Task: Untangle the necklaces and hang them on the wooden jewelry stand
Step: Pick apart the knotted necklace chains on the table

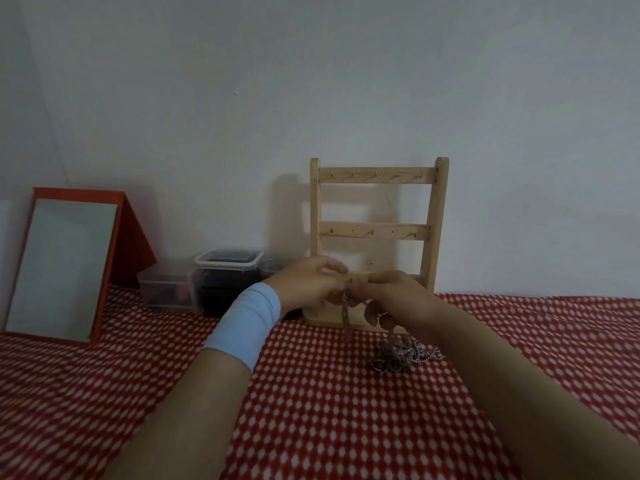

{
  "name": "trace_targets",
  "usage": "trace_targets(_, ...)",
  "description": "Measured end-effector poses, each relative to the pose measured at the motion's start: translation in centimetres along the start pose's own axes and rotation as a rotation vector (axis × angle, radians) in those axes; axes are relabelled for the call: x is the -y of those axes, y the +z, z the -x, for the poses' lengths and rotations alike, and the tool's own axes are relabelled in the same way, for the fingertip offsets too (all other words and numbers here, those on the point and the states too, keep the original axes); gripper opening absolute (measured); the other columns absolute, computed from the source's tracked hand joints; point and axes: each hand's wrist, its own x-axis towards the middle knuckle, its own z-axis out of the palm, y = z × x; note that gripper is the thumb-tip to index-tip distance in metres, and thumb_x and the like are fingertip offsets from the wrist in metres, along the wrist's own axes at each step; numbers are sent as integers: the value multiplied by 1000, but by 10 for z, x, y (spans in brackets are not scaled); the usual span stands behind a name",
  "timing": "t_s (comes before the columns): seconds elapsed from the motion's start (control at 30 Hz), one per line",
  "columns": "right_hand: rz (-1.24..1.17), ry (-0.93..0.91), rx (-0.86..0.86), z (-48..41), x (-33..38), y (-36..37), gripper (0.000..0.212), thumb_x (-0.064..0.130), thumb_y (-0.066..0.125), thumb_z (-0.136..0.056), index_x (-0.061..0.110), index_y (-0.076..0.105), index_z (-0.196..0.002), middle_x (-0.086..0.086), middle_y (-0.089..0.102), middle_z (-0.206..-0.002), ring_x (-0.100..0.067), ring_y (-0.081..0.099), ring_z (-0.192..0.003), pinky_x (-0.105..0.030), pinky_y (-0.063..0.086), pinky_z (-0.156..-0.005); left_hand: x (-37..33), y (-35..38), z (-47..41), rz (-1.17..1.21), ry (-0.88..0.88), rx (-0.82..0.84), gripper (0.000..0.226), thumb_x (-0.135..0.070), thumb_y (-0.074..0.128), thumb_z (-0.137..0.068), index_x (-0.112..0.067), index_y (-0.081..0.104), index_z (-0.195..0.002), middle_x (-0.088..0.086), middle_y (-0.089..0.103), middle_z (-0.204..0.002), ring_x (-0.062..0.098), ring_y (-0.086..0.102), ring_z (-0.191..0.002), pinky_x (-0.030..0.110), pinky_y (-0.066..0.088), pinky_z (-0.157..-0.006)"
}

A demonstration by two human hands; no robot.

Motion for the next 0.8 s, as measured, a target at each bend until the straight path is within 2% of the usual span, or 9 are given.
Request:
trace_targets(0.07, -23, -26, -4, -1, 1, -1, 20, 22, 59, -102, 7, 72, -101, 4, 70, -74, -9, 45, -50, -24, 31, -48, 0, 0, 2, -40, 35, 75, 27, -20, 69, -90, -20, 68, -117, 5, 75, -100, 16, 72, -91, 29, 56, -90)
trace_targets(0.13, -38, -38, -24, -1, 1, -2, 19, 18, 58, -102, 8, 69, -90, 10, 61, -58, -7, 37, -45, -23, 26, -45, 4, -1, 1, -67, 42, 71, 18, -21, 72, -88, -19, 72, -105, 8, 76, -93, 16, 72, -83, 30, 58, -87)
trace_targets(0.2, -34, -31, -37, -2, 1, -4, 21, 16, 60, -102, 9, 69, -84, 11, 58, -53, -6, 34, -43, -23, 25, -44, 8, -4, -1, -51, 56, 33, 8, -22, 73, -87, -24, 75, -95, -1, 76, -84, 13, 69, -80, 32, 58, -86)
trace_targets(0.27, -11, -5, -32, -1, 1, -6, 17, 18, 65, -99, 8, 74, -88, 3, 69, -63, -8, 35, -44, -24, 26, -44, 10, -7, -2, -81, 93, -5, 6, -22, 74, -86, -27, 76, -90, -10, 73, -80, 9, 67, -82, 30, 58, -86)
trace_targets(0.33, 38, 29, -9, -1, 0, -7, 18, 23, 70, -96, 6, 77, -95, -7, 76, -78, -9, 39, -47, -24, 31, -47, 9, -7, -2, -134, 117, -30, 9, -21, 74, -85, -22, 75, -94, -7, 72, -87, 11, 67, -87, 30, 56, -87)
trace_targets(0.53, -61, 30, -4, -4, -4, -7, 16, 18, 65, -98, 6, 75, -102, -10, 76, -97, -19, 61, -66, -30, 55, -60, 13, -4, -6, -159, 109, 4, 17, -26, 64, -94, -12, 70, -102, 8, 72, -103, 23, 68, -98, 39, 55, -93)
trace_targets(0.63, -80, 16, -12, -7, -5, -7, 15, 15, 67, -97, 4, 75, -102, -14, 74, -102, -24, 67, -73, -35, 60, -68, 16, -6, -5, -96, 99, 54, 19, -29, 56, -98, -15, 70, -97, 5, 73, -100, 18, 69, -96, 41, 54, -96)
trace_targets(0.7, -13, -6, -15, -7, -4, -5, 13, 14, 67, -97, 3, 73, -101, -14, 73, -98, -20, 64, -65, -30, 55, -57, 18, -6, -5, -105, 104, 85, 21, -33, 54, -99, -21, 71, -95, 4, 74, -98, 14, 69, -90, 40, 53, -96)
trace_targets(0.8, 32, -77, -42, -7, -3, -2, 8, 5, 68, -94, 3, 68, -101, -9, 67, -82, -7, 48, -46, -19, 37, -42, 19, -6, -3, -162, 85, 108, 29, -41, 51, -99, -21, 73, -101, 3, 75, -99, 12, 68, -88, 30, 51, -92)
